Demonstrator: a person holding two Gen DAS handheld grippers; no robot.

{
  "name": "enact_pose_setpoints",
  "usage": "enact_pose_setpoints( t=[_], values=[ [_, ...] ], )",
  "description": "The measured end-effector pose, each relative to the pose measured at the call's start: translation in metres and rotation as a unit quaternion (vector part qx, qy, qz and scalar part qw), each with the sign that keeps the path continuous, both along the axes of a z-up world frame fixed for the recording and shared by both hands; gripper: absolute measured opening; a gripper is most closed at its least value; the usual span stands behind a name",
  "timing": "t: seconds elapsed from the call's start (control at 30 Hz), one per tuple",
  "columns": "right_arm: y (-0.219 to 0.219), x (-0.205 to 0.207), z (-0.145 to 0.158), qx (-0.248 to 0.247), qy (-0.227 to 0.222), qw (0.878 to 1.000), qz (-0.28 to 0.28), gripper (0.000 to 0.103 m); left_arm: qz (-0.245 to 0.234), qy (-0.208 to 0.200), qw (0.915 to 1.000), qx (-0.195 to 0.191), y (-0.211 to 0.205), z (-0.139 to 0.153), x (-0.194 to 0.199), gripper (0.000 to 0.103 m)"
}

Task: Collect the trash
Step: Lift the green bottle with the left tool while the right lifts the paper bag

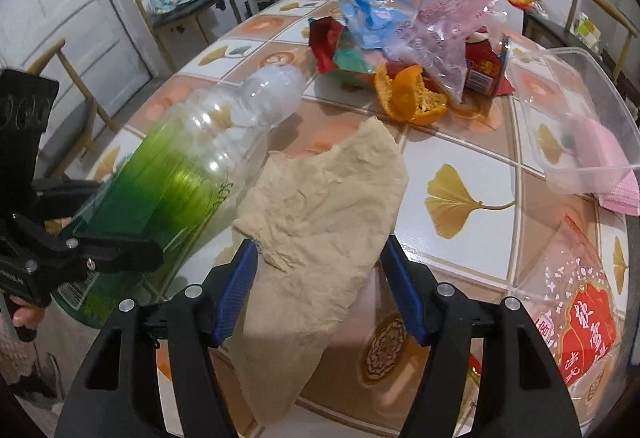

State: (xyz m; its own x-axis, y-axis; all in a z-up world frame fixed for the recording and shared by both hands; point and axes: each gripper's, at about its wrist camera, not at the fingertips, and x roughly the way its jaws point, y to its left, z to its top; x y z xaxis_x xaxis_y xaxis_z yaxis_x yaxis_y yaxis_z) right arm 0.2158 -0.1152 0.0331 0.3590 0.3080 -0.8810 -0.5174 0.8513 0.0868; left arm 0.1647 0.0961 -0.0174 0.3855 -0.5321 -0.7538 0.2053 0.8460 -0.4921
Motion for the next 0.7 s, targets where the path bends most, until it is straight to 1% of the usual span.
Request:
enact_pose_setpoints(
  t=[0.1, 0.17, 0.23, 0.27, 0.33, 0.37, 0.4, 0.43, 0.53, 0.7],
  values=[
    [0.004, -0.002, -0.004, -0.016, 0.002, 1.000, 0.007, 0.063, 0.013, -0.001, 0.9998, -0.011, 0.006, 0.000, -0.004, 0.058],
    [0.005, -0.005, -0.005, -0.027, -0.006, 1.000, 0.011, 0.059, 0.022, -0.002, 0.9996, -0.020, 0.011, 0.000, -0.005, 0.058],
    [0.005, -0.007, -0.003, -0.025, -0.003, 1.000, 0.015, 0.047, 0.029, -0.002, 0.9991, -0.030, 0.015, 0.000, -0.007, 0.057],
    [0.005, -0.007, -0.003, -0.024, -0.002, 1.000, 0.015, 0.044, 0.031, -0.003, 0.9990, -0.033, 0.017, -0.001, -0.008, 0.057],
    [0.005, -0.008, -0.003, -0.020, 0.000, 1.000, 0.014, 0.032, 0.035, -0.006, 0.9986, -0.038, 0.019, -0.001, -0.011, 0.057],
    [0.005, -0.008, -0.002, -0.017, 0.002, 1.000, 0.013, 0.029, 0.036, -0.007, 0.9985, -0.040, 0.019, -0.001, -0.011, 0.057],
    [0.004, -0.008, -0.002, -0.011, 0.006, 1.000, 0.011, 0.020, 0.037, -0.008, 0.9983, -0.043, 0.020, -0.001, -0.013, 0.057],
    [0.004, -0.008, -0.002, -0.007, 0.008, 1.000, 0.009, 0.015, 0.039, -0.009, 0.9981, -0.046, 0.020, -0.001, -0.013, 0.057],
    [0.004, -0.009, -0.001, -0.003, 0.006, 1.000, 0.005, 0.010, 0.042, -0.015, 0.9974, -0.056, 0.022, 0.000, -0.015, 0.057],
    [-0.001, -0.010, 0.010, 0.017, -0.004, 1.000, -0.013, 0.009, 0.050, -0.029, 0.9960, -0.068, 0.024, 0.005, -0.017, 0.057]
  ],
)
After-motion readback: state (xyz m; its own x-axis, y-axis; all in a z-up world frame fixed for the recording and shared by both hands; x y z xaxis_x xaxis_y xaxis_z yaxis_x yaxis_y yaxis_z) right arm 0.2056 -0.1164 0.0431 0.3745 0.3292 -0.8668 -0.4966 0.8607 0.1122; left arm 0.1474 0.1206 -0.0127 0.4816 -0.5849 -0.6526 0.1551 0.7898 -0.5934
